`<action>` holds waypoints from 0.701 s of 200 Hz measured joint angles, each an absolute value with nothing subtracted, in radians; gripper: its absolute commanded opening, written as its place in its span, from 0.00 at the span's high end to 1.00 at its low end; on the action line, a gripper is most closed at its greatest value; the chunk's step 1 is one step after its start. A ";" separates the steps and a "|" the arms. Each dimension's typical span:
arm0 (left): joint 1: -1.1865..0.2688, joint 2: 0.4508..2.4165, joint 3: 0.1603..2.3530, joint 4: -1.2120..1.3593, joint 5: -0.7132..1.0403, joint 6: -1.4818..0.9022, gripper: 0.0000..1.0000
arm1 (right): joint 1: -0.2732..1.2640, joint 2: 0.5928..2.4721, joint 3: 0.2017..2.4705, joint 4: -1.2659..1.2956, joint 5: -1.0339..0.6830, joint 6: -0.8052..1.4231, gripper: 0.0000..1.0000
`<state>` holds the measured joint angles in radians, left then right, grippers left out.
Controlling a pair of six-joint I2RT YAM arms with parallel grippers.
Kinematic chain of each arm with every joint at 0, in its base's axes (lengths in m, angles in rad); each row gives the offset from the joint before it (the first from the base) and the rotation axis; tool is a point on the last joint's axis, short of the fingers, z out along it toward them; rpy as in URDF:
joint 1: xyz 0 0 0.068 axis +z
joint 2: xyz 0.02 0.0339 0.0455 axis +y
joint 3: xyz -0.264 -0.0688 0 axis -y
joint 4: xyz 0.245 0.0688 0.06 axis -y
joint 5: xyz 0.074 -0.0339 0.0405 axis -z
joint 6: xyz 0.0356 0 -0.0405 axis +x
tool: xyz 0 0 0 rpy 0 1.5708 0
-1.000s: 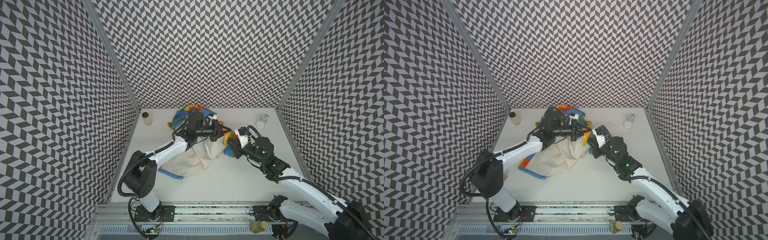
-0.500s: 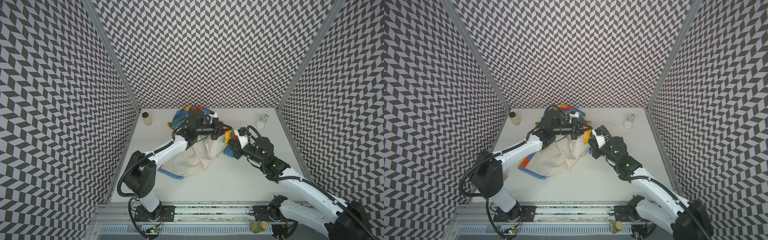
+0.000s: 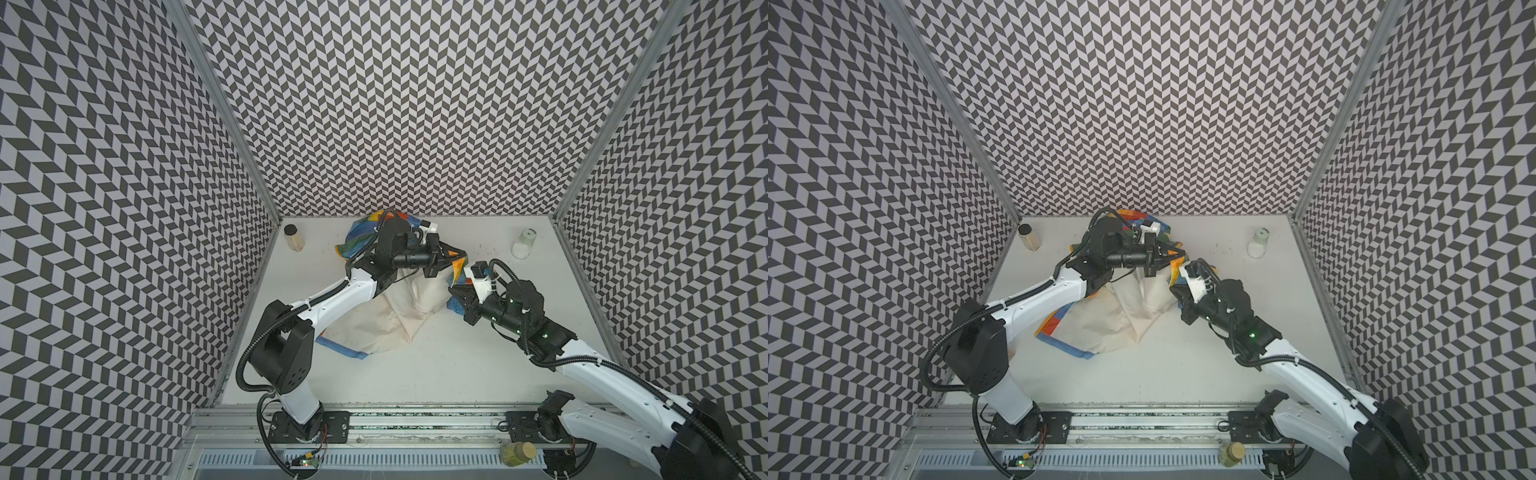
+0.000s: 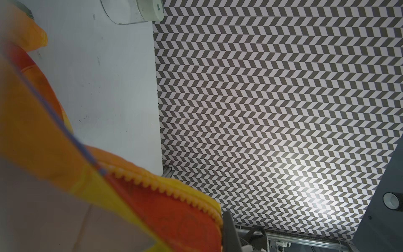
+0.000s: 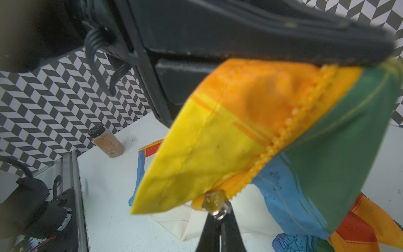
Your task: Zip up the jacket
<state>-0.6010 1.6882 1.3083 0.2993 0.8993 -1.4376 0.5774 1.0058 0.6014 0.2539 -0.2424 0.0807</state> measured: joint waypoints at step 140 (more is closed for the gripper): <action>-0.532 1.742 1.308 0.417 0.941 -1.448 1.00 | 0.575 0.931 0.608 -0.003 -0.089 0.449 0.28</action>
